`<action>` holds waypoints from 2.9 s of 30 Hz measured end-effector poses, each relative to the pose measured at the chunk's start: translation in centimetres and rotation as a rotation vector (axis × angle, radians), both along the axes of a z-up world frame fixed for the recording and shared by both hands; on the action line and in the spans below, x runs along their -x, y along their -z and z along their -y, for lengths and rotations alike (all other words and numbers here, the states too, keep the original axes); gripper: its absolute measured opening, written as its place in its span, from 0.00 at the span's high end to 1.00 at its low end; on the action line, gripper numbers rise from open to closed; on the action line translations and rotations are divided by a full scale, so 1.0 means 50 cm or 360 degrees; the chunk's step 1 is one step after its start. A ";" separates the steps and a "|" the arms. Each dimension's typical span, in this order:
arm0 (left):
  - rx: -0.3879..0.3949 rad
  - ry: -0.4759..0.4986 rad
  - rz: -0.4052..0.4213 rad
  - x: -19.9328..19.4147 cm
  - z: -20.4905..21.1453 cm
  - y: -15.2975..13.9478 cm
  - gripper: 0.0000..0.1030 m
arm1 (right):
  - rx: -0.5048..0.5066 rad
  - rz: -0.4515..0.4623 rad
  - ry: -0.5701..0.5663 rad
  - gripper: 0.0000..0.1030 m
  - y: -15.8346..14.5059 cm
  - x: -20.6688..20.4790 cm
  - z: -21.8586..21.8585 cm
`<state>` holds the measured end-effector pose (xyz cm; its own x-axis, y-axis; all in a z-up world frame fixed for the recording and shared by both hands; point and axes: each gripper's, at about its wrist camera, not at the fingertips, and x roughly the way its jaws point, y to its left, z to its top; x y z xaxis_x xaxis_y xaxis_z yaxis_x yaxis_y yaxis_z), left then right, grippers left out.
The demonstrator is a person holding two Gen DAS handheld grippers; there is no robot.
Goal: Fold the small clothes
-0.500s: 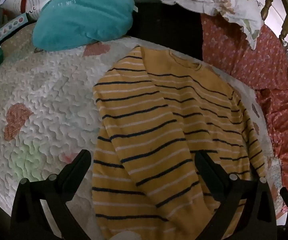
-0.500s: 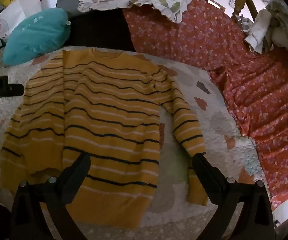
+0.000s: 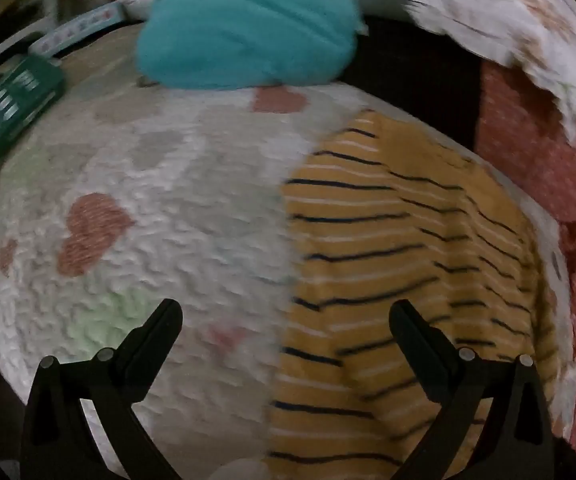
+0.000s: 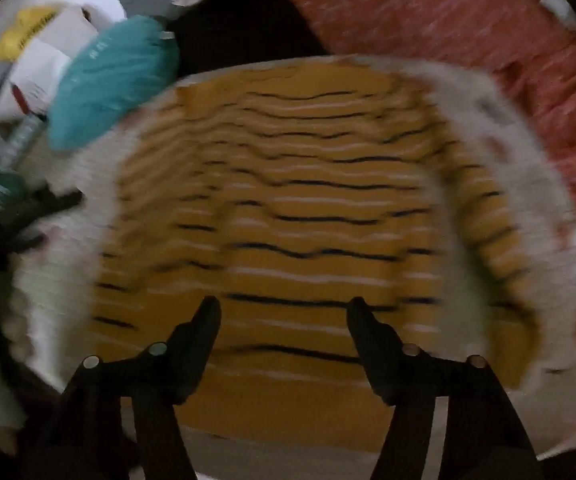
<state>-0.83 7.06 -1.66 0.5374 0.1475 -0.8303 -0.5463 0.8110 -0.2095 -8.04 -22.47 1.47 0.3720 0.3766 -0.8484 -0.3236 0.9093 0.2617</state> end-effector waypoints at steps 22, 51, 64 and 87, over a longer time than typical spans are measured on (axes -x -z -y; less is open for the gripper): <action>0.0200 -0.0507 -0.0009 0.120 -0.207 0.007 0.00 | 0.0157 -0.0158 -0.0143 0.81 0.085 -0.065 -0.140; 0.0307 -0.1487 -0.0018 0.402 -0.420 0.031 0.00 | -0.0460 -0.0478 -0.0987 0.93 -0.019 0.015 -0.730; 0.0089 -0.0707 -0.0151 0.189 -0.263 0.018 0.00 | -0.0145 -0.0230 -0.0316 0.66 -0.027 -0.078 -0.246; -0.0054 0.0156 -0.0458 0.055 0.125 0.150 0.00 | -0.0149 -0.0241 0.0001 0.19 0.129 -0.009 0.127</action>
<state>-3.59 0.80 -9.19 0.2938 0.1367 -0.9460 -0.4981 0.8666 -0.0295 -7.60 -28.84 -4.98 0.2432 0.4563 -0.8560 -0.2733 0.8789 0.3909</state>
